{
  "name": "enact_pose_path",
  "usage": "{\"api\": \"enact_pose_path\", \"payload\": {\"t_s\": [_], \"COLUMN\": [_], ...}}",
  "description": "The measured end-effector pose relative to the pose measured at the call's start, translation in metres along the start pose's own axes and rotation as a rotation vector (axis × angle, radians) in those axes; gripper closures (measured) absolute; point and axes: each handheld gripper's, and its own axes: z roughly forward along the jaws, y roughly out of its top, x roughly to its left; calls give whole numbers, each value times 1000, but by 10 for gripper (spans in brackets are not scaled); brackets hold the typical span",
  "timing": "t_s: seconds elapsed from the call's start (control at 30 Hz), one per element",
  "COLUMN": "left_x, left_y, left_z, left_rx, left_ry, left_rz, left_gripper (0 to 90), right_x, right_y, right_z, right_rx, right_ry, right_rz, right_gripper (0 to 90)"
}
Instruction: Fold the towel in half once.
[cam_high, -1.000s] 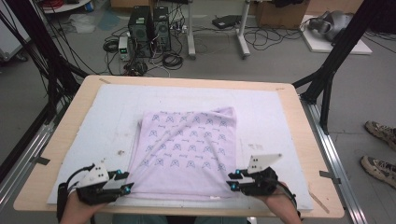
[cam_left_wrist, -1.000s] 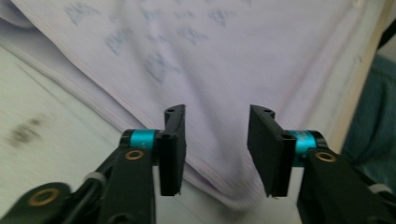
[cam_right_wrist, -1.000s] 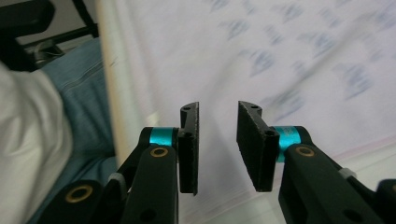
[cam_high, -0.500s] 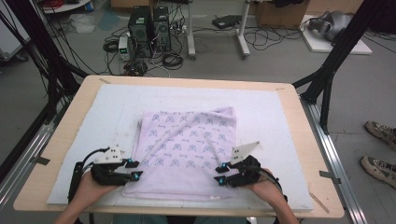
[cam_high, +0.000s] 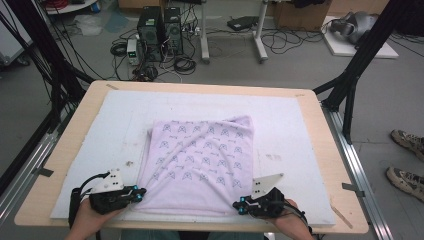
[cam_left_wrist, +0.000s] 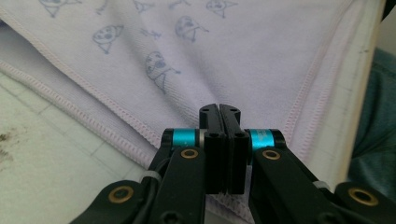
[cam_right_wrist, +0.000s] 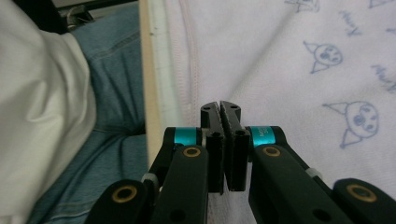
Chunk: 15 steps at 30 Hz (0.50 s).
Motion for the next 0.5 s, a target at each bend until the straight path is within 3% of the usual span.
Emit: {"api": "enact_pose_path", "payload": {"t_s": [0.03, 0.07, 0.1, 0.13, 0.23, 0.3, 0.37, 0.47, 0.5], "left_x": [2, 5, 13, 21, 49, 73, 98, 128, 136], "left_y": [1, 4, 11, 18, 42, 61, 77, 97, 101], "left_z": [-1, -3, -4, -4, -2, 3, 12, 31, 36], "left_rx": [-1, -7, -12, -31, -64, -97, -121, -78, -74], "left_ry": [-6, 3, 31, 40, 94, 166, 170, 226, 227], "left_rz": [-1, -8, -26, -37, -89, -96, -149, -175, -193], "left_gripper": [870, 813, 682, 632, 597, 596, 596, 567, 545], "right_x": [-1, -4, -9, -18, -45, -68, -93, -129, -139], "right_y": [0, 0, 2, 5, 22, 34, 46, 59, 63], "right_z": [-2, -5, -10, -16, -27, -30, -31, -30, -29], "right_rx": [-4, -6, -8, -31, -59, -66, -54, -41, -30], "right_ry": [15, 15, -5, -32, -125, -174, -216, -250, -257], "right_rz": [8, 22, 57, 62, 73, 83, 92, 132, 143], "right_gripper": [840, 696, 677, 666, 670, 666, 653, 619, 598]}}
